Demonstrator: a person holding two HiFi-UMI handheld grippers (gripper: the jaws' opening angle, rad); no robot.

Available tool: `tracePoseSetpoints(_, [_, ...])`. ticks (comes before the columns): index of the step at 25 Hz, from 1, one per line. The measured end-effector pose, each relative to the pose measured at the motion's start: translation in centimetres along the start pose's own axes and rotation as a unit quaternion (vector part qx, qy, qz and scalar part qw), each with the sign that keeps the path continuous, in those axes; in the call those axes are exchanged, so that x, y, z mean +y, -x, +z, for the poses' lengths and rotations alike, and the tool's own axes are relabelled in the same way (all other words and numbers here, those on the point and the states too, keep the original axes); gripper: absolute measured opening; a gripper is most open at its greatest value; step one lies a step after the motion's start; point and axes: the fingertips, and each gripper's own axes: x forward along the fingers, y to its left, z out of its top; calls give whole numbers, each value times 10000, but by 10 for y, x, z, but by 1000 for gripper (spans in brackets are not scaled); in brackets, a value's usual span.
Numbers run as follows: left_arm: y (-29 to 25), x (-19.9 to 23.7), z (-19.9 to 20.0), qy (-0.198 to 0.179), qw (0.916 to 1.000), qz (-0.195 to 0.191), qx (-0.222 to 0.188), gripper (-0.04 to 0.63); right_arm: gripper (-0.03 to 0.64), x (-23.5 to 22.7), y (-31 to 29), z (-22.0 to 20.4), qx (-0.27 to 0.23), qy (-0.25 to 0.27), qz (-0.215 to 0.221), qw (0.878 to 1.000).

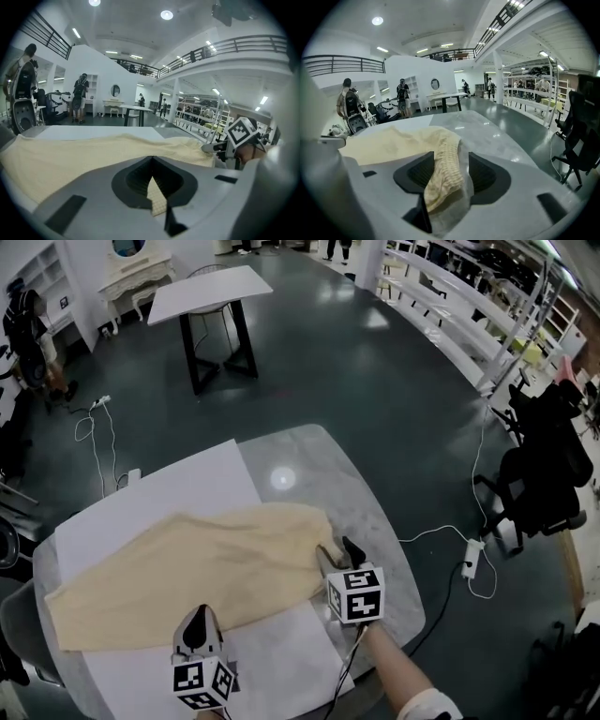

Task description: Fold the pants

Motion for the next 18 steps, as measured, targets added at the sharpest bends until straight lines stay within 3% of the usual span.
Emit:
tracePoseSetpoints(4, [-5,4,-3,54,9999,118,-5,0,222,1,-16,-9,306,92,-9,9995])
tracePoseSetpoints(12, [6,24,-7,109,9991,411,37,0,135,7,-26,-22,836,389,-86,9957])
tracePoseSetpoints(18, [18,36,-4,189,9979,618,-56,0,114,8,-27,-25,1040,351,8,9940])
